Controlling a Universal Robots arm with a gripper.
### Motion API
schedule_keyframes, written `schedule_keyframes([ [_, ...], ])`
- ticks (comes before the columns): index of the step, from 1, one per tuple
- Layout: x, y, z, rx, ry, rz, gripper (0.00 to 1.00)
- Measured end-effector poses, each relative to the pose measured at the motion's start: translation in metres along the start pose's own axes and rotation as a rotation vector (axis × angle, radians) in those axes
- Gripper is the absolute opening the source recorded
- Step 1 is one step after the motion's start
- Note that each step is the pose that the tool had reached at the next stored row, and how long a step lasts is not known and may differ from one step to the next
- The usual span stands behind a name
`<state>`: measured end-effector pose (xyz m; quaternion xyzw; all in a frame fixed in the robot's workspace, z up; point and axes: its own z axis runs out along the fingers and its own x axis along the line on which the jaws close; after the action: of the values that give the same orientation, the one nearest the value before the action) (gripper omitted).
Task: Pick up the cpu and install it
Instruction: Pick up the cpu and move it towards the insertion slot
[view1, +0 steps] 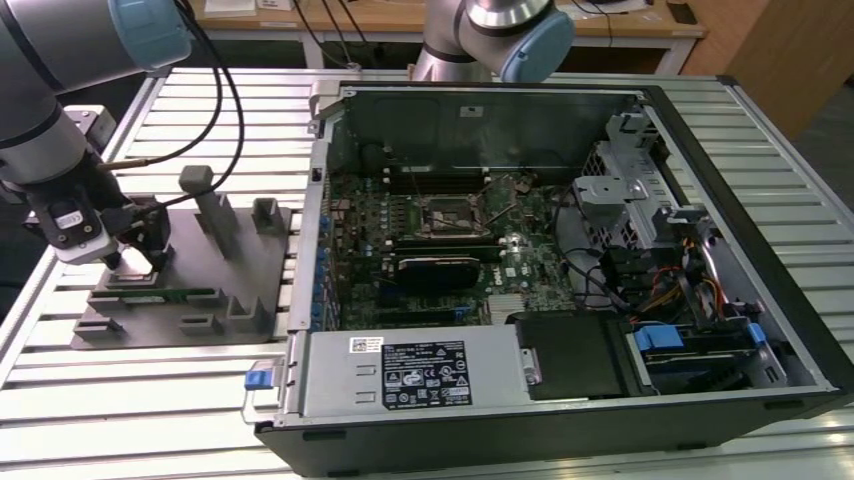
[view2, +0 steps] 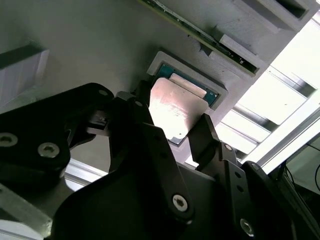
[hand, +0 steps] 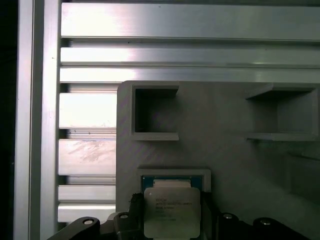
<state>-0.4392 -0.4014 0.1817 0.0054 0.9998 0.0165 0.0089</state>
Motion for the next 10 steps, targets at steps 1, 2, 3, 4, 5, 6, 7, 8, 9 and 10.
schedule_keyframes([
  [1,0.0000,0.0000,0.0000,-0.0001,0.0000,0.000,0.54],
  [2,0.0000,0.0000,0.0000,-0.0002,0.0000,0.000,0.54],
  [3,0.0000,0.0000,-0.0001,-0.0002,-0.0002,0.000,0.54],
  [4,0.0000,0.0000,-0.0012,-0.0001,0.0001,0.000,0.54],
  [5,0.0000,0.0000,-0.0029,-0.0001,0.0001,0.000,0.54],
  [6,-0.0001,0.0001,-0.0048,-0.0002,-0.0001,0.000,0.54],
  [7,-0.0001,0.0002,-0.0068,-0.0002,-0.0001,0.000,0.54],
  [8,-0.0002,0.0003,-0.0091,-0.0002,0.0000,0.000,0.54],
  [9,-0.0002,0.0004,-0.0114,-0.0002,0.0000,0.000,0.54],
  [10,-0.0004,0.0008,-0.0235,-0.0002,-0.0001,0.000,0.54],
])
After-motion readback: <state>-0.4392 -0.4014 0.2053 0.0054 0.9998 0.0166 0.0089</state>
